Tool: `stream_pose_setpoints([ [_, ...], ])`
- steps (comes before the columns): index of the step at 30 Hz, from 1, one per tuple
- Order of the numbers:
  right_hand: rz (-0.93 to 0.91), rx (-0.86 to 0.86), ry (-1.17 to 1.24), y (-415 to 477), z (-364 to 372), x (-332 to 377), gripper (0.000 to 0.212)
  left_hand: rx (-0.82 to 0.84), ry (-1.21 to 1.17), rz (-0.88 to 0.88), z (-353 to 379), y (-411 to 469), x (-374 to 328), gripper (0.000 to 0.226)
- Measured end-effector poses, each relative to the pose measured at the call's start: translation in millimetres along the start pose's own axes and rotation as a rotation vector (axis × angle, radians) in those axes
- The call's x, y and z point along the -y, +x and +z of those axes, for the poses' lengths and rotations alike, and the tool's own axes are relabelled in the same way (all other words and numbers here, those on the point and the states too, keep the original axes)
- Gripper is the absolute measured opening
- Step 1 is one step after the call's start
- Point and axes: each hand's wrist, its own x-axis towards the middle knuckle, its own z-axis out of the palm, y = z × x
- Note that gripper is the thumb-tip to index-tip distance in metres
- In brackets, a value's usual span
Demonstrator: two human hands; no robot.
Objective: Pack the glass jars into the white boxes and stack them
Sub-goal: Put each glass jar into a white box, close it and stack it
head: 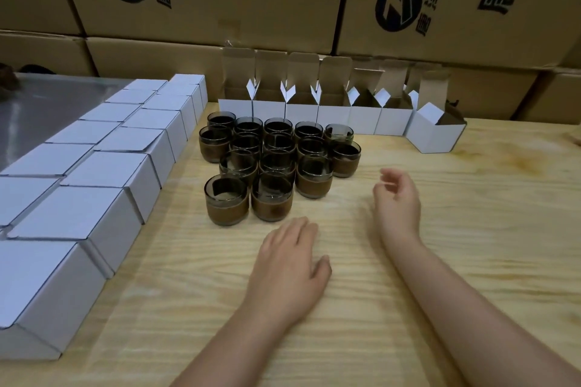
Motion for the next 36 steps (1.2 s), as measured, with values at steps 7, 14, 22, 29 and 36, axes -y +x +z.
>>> stream_pose_setpoints([
  [7,0.188,-0.084,-0.686,154.9,-26.1,-22.8,0.058,-0.028,0.008,0.005,2.8,-1.0,3.3,0.052],
  [14,0.234,-0.072,-0.837,213.0,-22.0,-16.4,0.048,0.012,0.037,0.000,0.9,0.0,1.6,0.053],
  [22,0.039,-0.023,-0.829,207.9,-29.1,-12.6,0.020,0.033,0.017,-0.005,-0.4,-0.7,0.7,0.053],
  [29,-0.125,0.051,-0.762,133.6,-31.5,-10.8,0.026,0.040,-0.013,-0.019,-1.8,0.0,-0.1,0.051],
  [36,-0.297,0.039,-0.652,20.9,-28.7,6.1,0.023,0.109,-0.052,-0.048,-7.2,2.2,-4.9,0.058],
])
